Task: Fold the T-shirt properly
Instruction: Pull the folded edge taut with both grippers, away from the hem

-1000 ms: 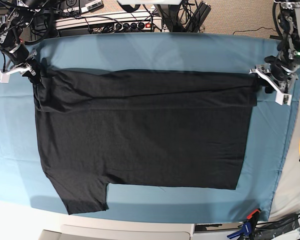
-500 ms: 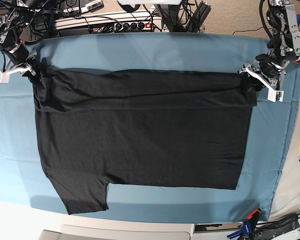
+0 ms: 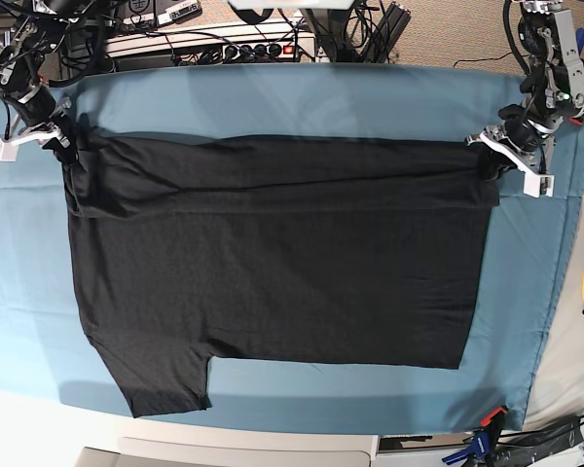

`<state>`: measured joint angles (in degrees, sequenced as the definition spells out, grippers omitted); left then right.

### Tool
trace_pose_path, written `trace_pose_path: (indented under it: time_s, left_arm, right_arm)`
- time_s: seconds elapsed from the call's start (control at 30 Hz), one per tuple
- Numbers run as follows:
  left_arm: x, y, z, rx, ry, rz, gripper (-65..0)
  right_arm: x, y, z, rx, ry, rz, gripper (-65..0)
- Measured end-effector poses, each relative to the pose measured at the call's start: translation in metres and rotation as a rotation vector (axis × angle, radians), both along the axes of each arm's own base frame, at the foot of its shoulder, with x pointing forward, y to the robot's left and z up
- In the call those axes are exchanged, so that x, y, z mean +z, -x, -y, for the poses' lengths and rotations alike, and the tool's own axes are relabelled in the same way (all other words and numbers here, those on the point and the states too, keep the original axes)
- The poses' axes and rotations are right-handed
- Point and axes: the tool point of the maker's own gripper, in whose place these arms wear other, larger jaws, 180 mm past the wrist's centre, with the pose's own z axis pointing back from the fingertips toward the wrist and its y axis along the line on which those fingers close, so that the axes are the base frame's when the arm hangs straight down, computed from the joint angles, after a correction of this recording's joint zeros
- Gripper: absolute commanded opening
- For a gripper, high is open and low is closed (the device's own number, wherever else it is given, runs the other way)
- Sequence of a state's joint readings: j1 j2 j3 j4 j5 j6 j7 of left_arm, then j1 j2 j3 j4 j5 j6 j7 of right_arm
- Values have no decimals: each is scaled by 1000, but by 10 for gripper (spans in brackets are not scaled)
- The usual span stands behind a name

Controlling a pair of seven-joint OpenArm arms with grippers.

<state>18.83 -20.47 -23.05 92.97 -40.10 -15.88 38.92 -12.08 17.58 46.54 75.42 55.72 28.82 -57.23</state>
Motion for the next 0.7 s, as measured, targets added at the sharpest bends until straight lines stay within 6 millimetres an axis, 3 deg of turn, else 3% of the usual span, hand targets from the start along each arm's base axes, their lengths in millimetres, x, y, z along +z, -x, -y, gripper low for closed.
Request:
trace_pose_path:
  time_s: [0.23, 0.47, 0.7]
  left_arm:
    - [0, 1, -5, -15, -19, -10, -650]
    - [1, 13, -24, -56, -70, -60, -650]
    - [-2, 32, -20, -62, -31, -74, -650]
  right_arm:
    - [-1, 6, 2, 8, 11, -18, -650]
    - [4, 33, 25, 52, 73, -107, -650]
    - [7, 53, 40, 87, 119, -190, -650]
